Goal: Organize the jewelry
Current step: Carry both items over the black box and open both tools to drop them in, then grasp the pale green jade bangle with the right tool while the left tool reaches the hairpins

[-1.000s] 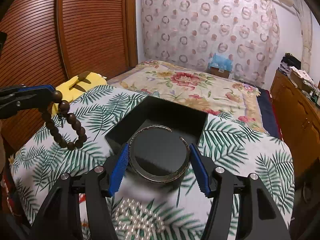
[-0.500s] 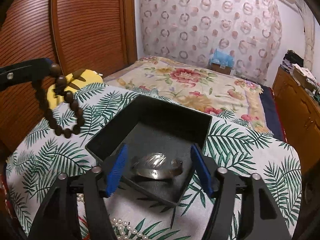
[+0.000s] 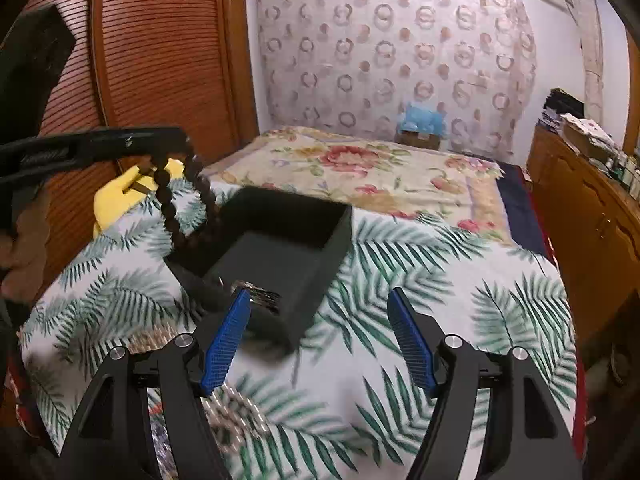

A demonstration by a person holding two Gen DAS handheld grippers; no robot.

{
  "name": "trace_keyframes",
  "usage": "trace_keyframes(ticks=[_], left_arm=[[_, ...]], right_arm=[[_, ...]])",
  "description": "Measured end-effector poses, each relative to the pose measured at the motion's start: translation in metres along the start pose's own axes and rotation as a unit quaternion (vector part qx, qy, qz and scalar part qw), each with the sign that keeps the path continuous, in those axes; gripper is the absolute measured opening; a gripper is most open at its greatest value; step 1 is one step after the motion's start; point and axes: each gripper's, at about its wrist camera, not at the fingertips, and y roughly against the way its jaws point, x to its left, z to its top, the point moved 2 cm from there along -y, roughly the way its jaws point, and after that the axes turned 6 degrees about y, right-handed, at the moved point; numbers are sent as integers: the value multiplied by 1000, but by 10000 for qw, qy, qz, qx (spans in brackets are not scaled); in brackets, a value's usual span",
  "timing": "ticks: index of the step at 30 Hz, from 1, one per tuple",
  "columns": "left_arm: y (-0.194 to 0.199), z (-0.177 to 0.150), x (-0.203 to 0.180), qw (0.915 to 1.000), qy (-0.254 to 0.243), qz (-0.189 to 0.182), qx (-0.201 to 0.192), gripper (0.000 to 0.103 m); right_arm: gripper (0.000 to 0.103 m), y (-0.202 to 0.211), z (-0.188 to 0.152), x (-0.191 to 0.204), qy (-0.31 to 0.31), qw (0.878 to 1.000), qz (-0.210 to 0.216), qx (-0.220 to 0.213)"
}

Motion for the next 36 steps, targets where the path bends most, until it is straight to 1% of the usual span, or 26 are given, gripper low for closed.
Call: trace_keyframes(ticks=[6, 8, 10, 14, 16, 18, 20, 22, 24, 26, 27, 28, 33, 36], left_arm=[[-21, -4, -5, 9997, -48, 113, 196, 12], [-23, -6, -4, 9997, -49, 141, 215, 16], [-20, -8, -4, 9997, -33, 150, 186, 28], [-9, -17, -4, 9997, -50, 169, 177, 31], [-2, -23, -4, 9997, -67, 183, 175, 36], [6, -32, -5, 9996, -91, 178, 174, 40], [15, -43, -5, 9996, -108, 171, 171, 42], [22, -51, -5, 9997, -90, 167, 174, 50], [30, -63, -4, 9997, -63, 172, 166, 54], [35, -74, -4, 9996, -70, 189, 198, 55], [37, -80, -4, 9995, -75, 203, 212, 57], [39, -84, -4, 9995, -73, 205, 223, 60], [47, -108, -6, 9994, -19, 138, 325, 62], [51, -121, -10, 9992, 0, 89, 388, 63]], right_arm=[[73, 12, -21, -4, -169, 9999, -13, 16], [73, 17, -24, -4, -217, 9998, 22, -19], [73, 20, -28, -1, -228, 9997, 21, -41], [73, 33, -36, 7, -255, 9996, 4, -108], [73, 41, -42, 15, -257, 9995, 44, -159], [73, 46, -47, 21, -250, 9995, 95, -168], [73, 51, -54, 29, -234, 9995, 127, -163], [73, 55, -60, 35, -218, 9995, 192, -139], [73, 59, -68, 42, -200, 9994, 264, -111], [73, 62, -73, 47, -181, 9994, 297, -83], [73, 64, -76, 50, -169, 9994, 306, -60], [70, 65, -78, 52, -155, 9994, 301, -48], [65, 69, -93, 64, -51, 9993, 360, 113], [61, 70, -103, 71, 15, 9989, 407, 229]])
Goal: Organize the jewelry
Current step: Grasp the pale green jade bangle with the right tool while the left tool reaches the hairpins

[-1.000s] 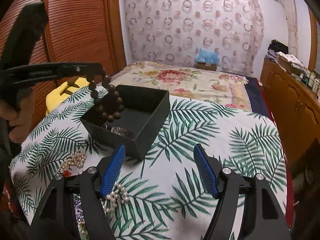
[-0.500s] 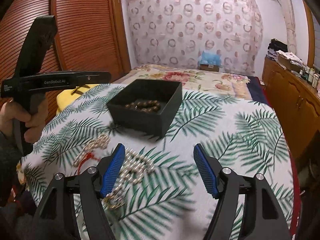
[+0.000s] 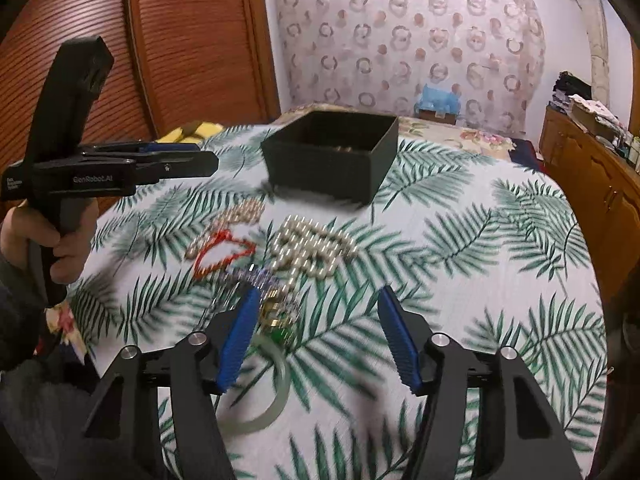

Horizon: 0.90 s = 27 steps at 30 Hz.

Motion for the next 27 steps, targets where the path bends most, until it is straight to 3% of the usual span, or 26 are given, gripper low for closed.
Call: trace_keyframes(ticks=[10, 17, 22, 27], left_arm=[[3, -32, -12, 9998, -21, -55, 183, 64], [0, -40, -22, 9995, -33, -143, 268, 64], [-3, -46, -32, 9989, -88, -280, 368, 64], [-9, -53, -42, 9980, -121, -388, 481, 64]], right_arm=[[39, -6, -21, 15, 114, 9992, 159, 348], [29, -10, -27, 22, 312, 9981, 85, 515], [9, -9, -30, 18, 340, 9978, 88, 566], [8, -2, -32, 11, 306, 9981, 44, 528]])
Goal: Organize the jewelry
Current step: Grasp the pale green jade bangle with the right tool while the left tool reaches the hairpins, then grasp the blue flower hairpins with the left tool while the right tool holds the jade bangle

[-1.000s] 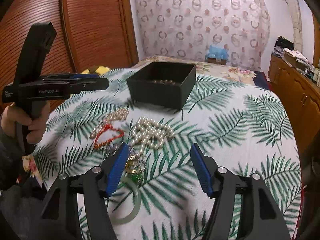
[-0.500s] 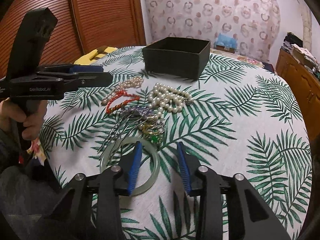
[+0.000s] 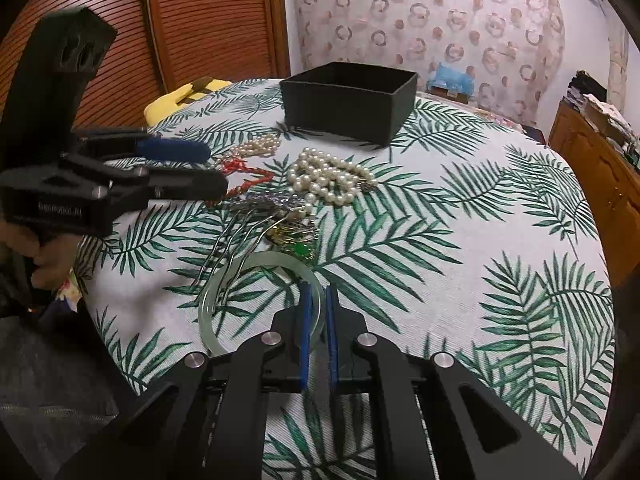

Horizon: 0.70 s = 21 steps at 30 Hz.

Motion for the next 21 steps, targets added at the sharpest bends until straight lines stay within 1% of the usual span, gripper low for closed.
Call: trace_keyframes(ticks=[4, 7, 13, 14, 16, 18, 21], left_arm=[[-4, -2, -5, 10000, 11, -73, 55, 64], [-6, -3, -9, 9999, -17, -108, 72, 64], [-14, -1, -15, 9995, -5, -271, 146, 63], [-17, -1, -15, 9995, -6, -283, 166, 62], [-21, 0, -15, 9992, -19, -334, 231, 48], [-24, 2, -16, 9989, -47, -379, 265, 44], [-29, 6, -17, 9985, -62, -448, 297, 42]], right_arm=[[8, 11, -1, -7, -38, 9999, -73, -76], [8, 20, -2, -12, -35, 9997, -203, -151], [8, 23, -5, -25, -100, 9992, -349, -139], [8, 23, -6, -28, -115, 9991, -376, -134], [8, 24, -7, -31, -141, 9989, -419, -135], [8, 25, -7, -33, -156, 9988, -441, -132], [8, 25, -9, -37, -158, 9985, -515, -115]])
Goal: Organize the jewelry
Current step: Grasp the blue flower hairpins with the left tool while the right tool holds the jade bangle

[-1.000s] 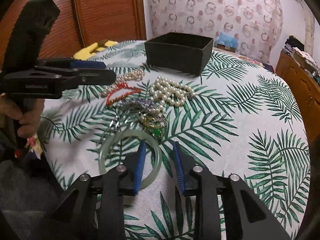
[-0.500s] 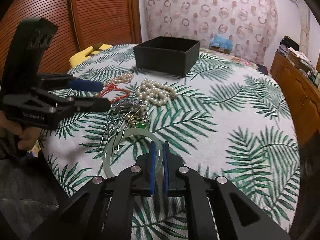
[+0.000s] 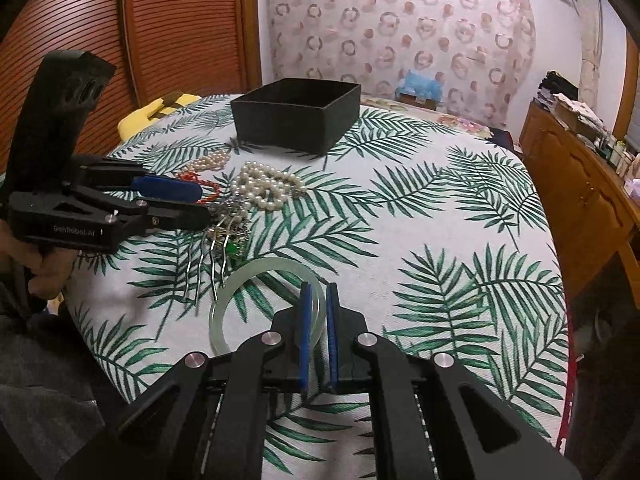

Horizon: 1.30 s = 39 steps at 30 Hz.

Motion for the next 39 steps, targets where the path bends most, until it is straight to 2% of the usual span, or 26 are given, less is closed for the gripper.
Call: trace_keyframes(ticks=[7, 10, 16, 20, 24, 35, 39], left_arm=[[-10, 8, 8, 9998, 136, -107, 75, 27], [-11, 9, 10, 9996, 175, -188, 99, 27], [-13, 5, 13, 9996, 93, -94, 239, 27], [-14, 4, 17, 9993, 201, -197, 258, 27], [-16, 1, 15, 9995, 103, -134, 267, 20], [9, 5, 12, 9999, 74, -10, -140, 19], [20, 10, 14, 9994, 90, 90, -331, 19]], right_arm=[[8, -2, -5, -15, -171, 9997, -147, 40], [8, -5, -6, -18, -214, 9996, -146, 61], [8, -8, -7, -19, -257, 9996, -133, 77], [8, -11, -6, -19, -298, 9995, -111, 89], [8, -15, -7, -19, -317, 9994, -89, 139], [11, -19, -5, -18, -332, 9993, -48, 133], [8, -21, -2, -15, -232, 9997, -24, 121]])
